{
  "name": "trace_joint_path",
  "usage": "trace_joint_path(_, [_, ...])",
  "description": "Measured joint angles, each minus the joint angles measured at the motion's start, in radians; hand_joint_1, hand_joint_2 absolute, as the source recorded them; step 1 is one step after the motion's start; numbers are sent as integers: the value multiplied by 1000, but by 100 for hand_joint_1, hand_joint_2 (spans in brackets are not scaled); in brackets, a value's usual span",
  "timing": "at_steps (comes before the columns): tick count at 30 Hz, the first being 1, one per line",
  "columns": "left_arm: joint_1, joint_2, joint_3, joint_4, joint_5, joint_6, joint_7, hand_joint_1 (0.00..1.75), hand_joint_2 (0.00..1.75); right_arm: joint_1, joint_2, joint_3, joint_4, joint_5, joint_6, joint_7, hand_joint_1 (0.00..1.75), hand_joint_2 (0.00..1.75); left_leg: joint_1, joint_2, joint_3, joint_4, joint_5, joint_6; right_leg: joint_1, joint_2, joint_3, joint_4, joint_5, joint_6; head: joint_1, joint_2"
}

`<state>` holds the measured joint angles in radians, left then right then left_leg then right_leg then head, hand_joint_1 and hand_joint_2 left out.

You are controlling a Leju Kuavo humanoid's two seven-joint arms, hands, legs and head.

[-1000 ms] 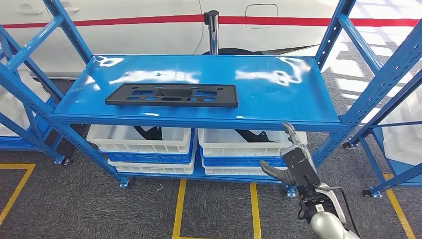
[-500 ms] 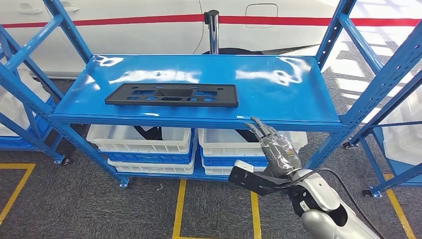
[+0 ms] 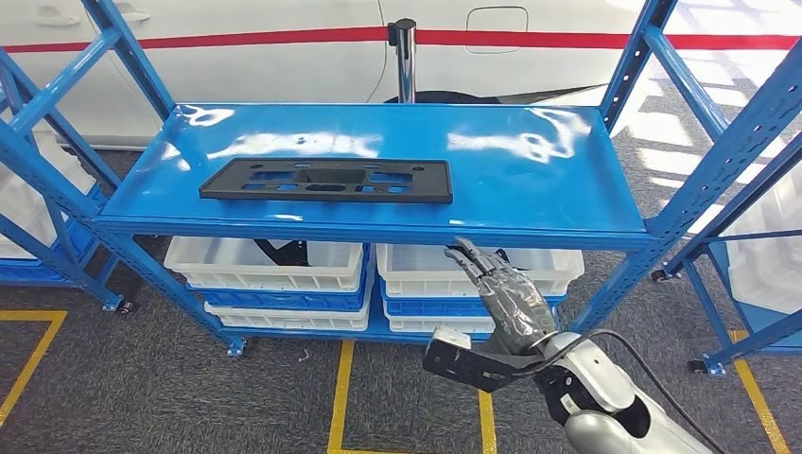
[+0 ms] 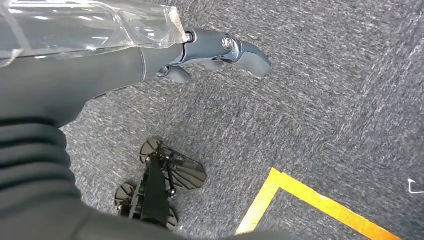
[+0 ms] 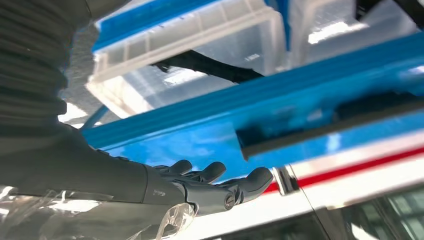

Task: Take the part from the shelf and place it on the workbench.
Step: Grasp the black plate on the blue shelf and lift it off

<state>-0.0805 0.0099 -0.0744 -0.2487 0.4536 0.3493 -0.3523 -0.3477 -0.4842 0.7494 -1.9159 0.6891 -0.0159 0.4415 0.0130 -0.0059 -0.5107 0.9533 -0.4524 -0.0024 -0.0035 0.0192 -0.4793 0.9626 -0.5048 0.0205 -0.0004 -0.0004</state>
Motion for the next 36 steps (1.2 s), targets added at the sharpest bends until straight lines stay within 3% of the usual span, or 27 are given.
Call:
trace_joint_path(2, [0, 0, -2, 0, -3, 7, 0, 0, 175, 9, 0, 1, 0, 10, -26, -20, 0, 0, 0, 0, 0, 0, 0, 0, 0, 0, 0, 0, 0, 0, 0, 0])
trace_joint_path(6, [-1, 0, -11, 0, -8, 12, 13, 0, 175, 14, -5, 10, 0, -2, 1, -41, 0, 0, 0, 0, 0, 0, 0, 0, 0, 0, 0, 0, 0, 0, 0, 0])
trace_joint_path(10, [0, 0, -22, 1, -17, 17, 35, 0, 175, 14, -7, 17, -1, 19, 16, -53, 0, 175, 0, 0, 0, 0, 0, 0, 0, 0, 0, 0, 0, 0, 0, 0])
trace_joint_path(24, [0, -5, -49, 5, -21, 35, 78, 0, 175, 18, -14, 27, -5, 94, 29, -55, 0, 175, -1, 0, -3, 5, -1, 2, -3, 0, -1, -1, 1, 2, 0, 0])
trace_joint_path(27, [0, -5, -52, 6, -19, 38, 81, 0, 175, 17, -14, 31, -5, 125, 46, -47, 0, 44, -2, 0, -7, 9, -3, 5, -4, 0, -3, -1, 2, 4, 0, 0])
trace_joint_path(28, [0, -5, -53, 6, -18, 38, 84, 0, 131, 14, -14, 33, -5, 142, 64, -41, 0, 0, -2, 0, -8, 11, -4, 7, -4, 0, -3, -1, 3, 6, 0, 0])
trace_joint_path(29, [0, -5, -55, 6, -17, 39, 87, 0, 87, 10, -14, 37, -5, 163, 86, -34, 0, 0, -3, 0, -9, 12, -4, 10, -5, 0, -4, -2, 3, 7, 0, 0])
trace_joint_path(31, [-1, -5, -57, 6, -16, 41, 94, 0, 0, -1, -15, 42, -6, 206, 123, -23, 0, 87, -5, 0, -10, 6, 0, 20, -6, 0, -4, -7, 7, 14, 0, 0])
trace_joint_path(33, [-2, -8, -60, 6, -16, 43, 98, 0, 0, -13, -17, 48, -9, 240, 135, -16, 0, 175, 0, 2, 2, -17, 13, 32, -6, -2, -9, 3, -2, 21, 0, 0])
trace_joint_path(34, [-3, -10, -62, 6, -16, 45, 99, 0, 0, -18, -19, 51, -10, 251, 135, -15, 0, 175, 4, 3, 9, -29, 20, 37, -5, -3, -24, 32, -18, 25, 1, 0])
trace_joint_path(36, [-3, -12, -66, 6, -16, 46, 101, 0, 0, -24, -21, 57, -11, 264, 135, -15, 0, 175, 7, 4, 16, -40, 25, 41, -8, -5, -91, 155, -67, 34, 2, 0])
